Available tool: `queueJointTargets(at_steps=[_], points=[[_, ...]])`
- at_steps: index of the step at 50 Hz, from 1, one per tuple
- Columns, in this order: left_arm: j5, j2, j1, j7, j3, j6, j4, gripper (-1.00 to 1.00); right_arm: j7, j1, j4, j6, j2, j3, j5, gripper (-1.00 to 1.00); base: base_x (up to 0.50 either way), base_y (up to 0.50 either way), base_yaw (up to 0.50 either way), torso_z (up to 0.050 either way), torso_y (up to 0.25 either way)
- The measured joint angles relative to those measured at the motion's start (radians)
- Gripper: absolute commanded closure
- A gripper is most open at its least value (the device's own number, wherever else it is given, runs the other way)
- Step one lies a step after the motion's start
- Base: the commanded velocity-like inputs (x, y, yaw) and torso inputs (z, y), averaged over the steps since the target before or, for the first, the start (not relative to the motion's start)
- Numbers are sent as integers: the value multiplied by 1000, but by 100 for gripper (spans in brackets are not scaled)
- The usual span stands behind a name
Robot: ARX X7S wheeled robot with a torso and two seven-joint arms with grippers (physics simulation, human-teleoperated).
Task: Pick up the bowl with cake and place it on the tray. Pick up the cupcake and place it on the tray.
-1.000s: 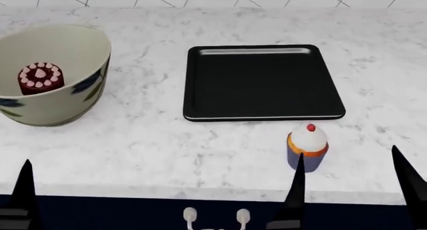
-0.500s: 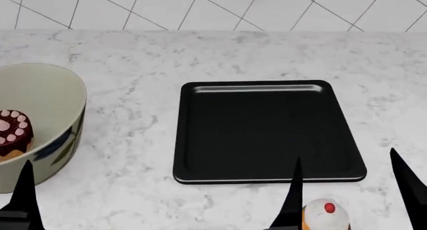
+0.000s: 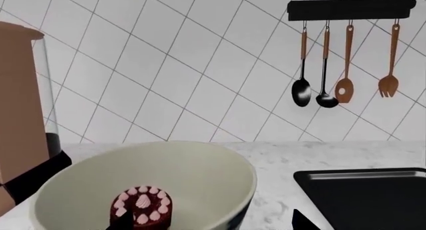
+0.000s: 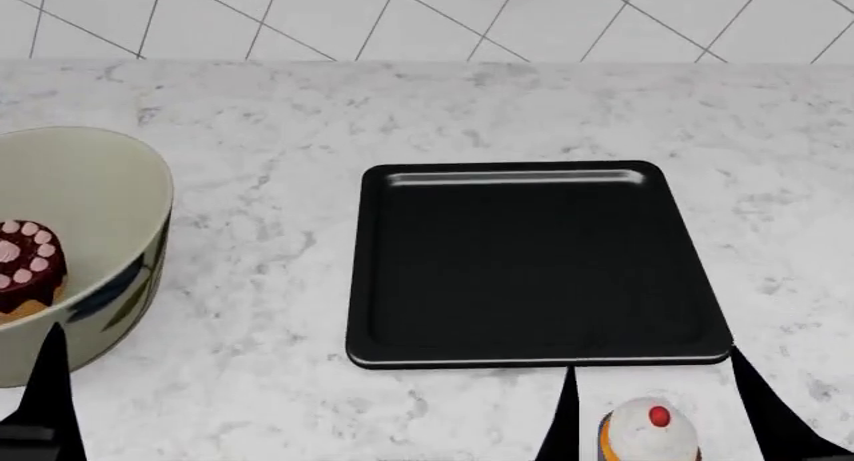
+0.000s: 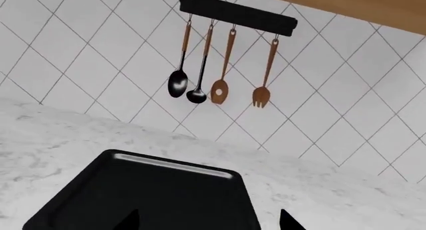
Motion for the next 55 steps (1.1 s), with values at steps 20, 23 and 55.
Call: queueJointTargets(at_steps=[20,23,55], points=[[-48,-23,13,-23,-21,-10,24,-100,-11,-17,136,-47,-63,-63,-33,-100,0,0,0,0,0],[-58,-26,10,-27,-24,-15,27,-100,-8,-17,153,-45,-68,-67,-38,-100,0,0,0,0,0],[-115,-51,12,-59,-33,-22,50,-100,-14,19,358,-49,-141,-83,-31,-100,0,0,0,0,0]])
